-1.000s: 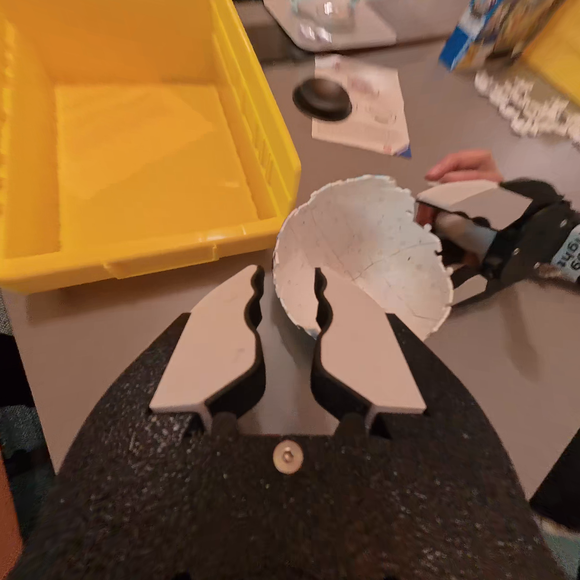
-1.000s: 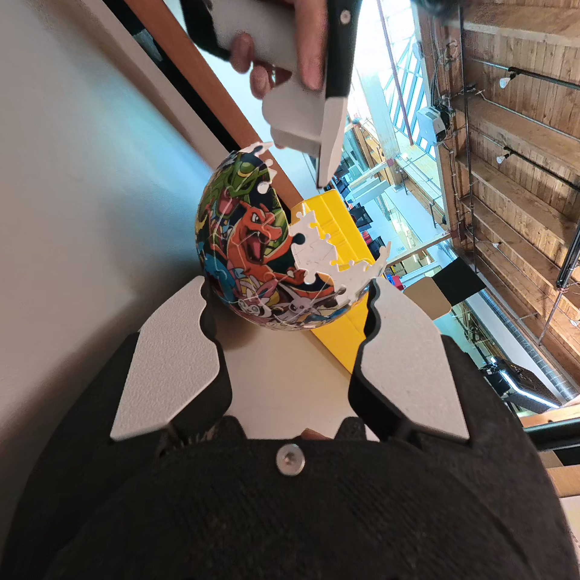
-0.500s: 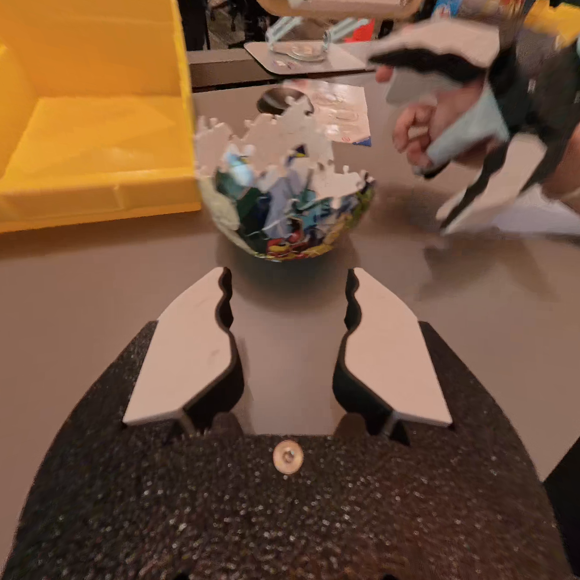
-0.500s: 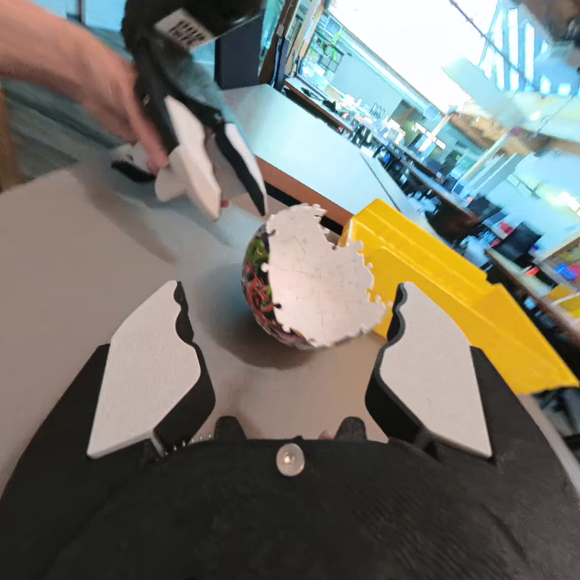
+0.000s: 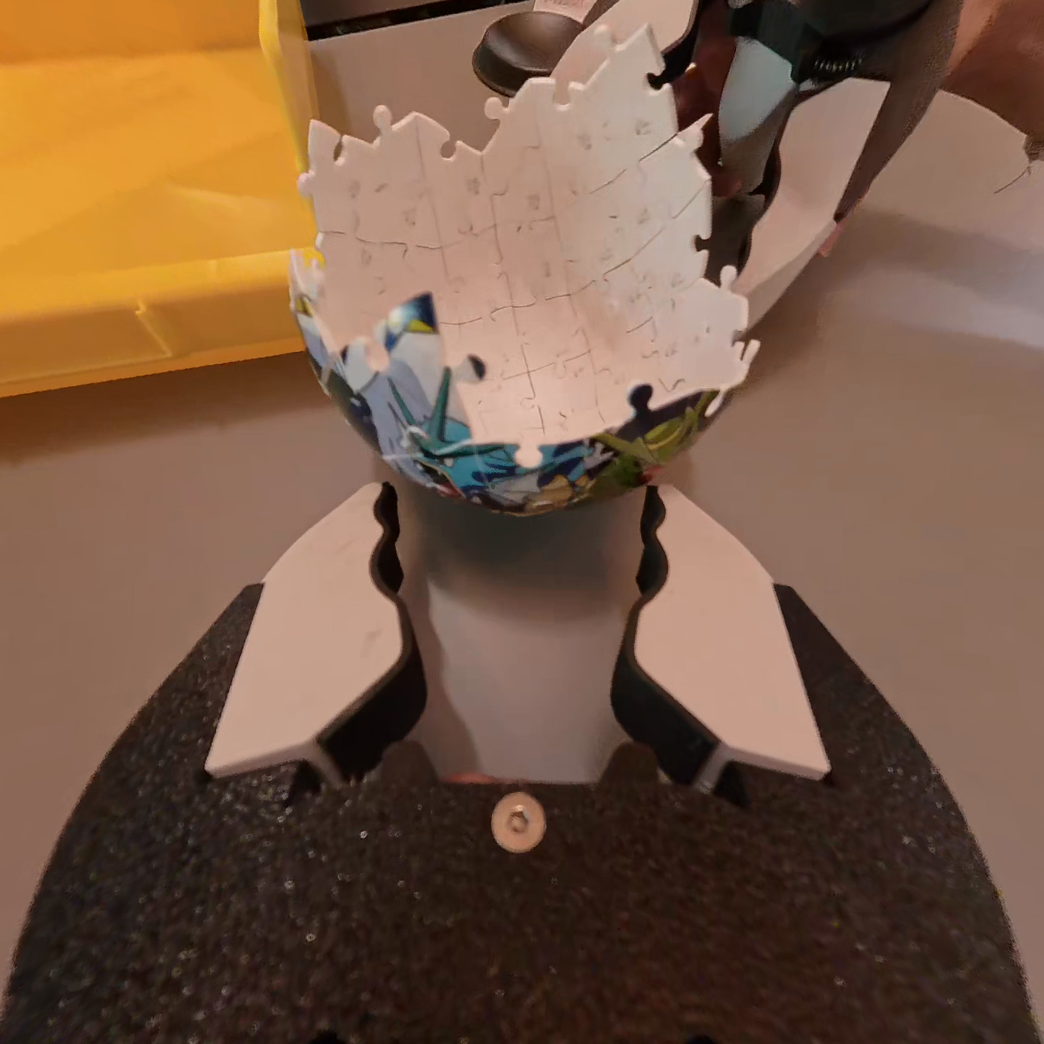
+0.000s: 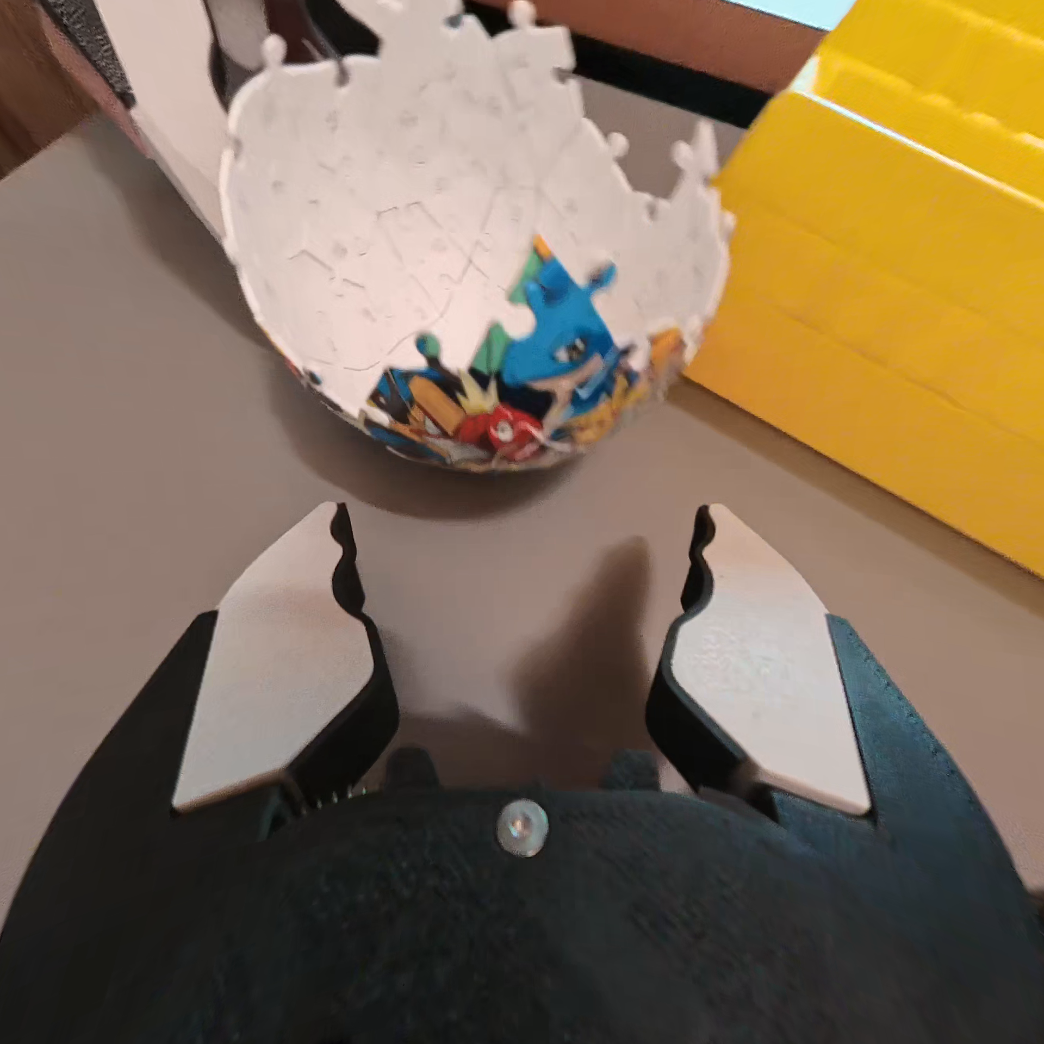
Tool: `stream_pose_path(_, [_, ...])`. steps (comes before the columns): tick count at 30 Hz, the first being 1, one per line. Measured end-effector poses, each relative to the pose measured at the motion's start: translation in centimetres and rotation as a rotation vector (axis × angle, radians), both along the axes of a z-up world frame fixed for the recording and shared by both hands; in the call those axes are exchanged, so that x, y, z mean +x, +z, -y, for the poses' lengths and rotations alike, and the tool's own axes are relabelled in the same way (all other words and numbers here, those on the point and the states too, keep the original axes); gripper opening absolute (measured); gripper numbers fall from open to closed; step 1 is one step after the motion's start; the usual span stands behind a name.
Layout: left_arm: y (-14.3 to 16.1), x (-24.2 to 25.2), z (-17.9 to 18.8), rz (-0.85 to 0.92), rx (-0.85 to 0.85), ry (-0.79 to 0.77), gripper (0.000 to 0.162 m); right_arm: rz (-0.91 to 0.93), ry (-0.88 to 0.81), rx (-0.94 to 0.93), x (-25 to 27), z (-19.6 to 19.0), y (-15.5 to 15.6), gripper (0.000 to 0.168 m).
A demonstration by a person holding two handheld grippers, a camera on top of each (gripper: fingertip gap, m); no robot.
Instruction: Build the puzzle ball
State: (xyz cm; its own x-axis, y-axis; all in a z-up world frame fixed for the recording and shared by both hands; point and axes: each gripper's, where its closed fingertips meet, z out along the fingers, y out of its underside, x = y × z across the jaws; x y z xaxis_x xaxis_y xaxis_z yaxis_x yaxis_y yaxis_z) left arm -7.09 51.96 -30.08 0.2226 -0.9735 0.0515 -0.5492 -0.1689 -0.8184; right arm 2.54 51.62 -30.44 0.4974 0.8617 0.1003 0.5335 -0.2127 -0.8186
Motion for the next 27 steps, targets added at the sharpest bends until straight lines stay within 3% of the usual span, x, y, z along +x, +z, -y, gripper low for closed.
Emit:
stream_pose_path(5, [-0.6, 0.6, 0.0, -0.042, -0.001, -0.044, 0.085, 0.032, 0.082, 0.03, -2.6, -0.3, -0.2, 0.114])
stream_pose_path(8, [-0.9, 0.9, -0.1, -0.061, -0.004, -0.054, 0.087, 0.05, 0.055, 0.063, -3.0, -0.7, -0.1, 0.12])
stream_pose_path(15, [-1.8, 1.2, 1.5, -0.117, -0.031, -0.118, 0.087, 0.058, -0.008, 0.139, -2.9, 0.8, 1.2, 0.115])
stream_pose_path(22, [-0.7, 3.6, 6.7, -0.033, -0.157, -0.303, 0.087, 0.025, -0.169, 0.096, -1.2, 6.1, 3.0, 0.116])
stream_pose_path(27, [-0.6, 7.0, 10.7, -0.049, -0.153, -0.465, 0.084, 0.019, -0.41, 0.075, 2.1, 11.3, 3.4, 0.116])
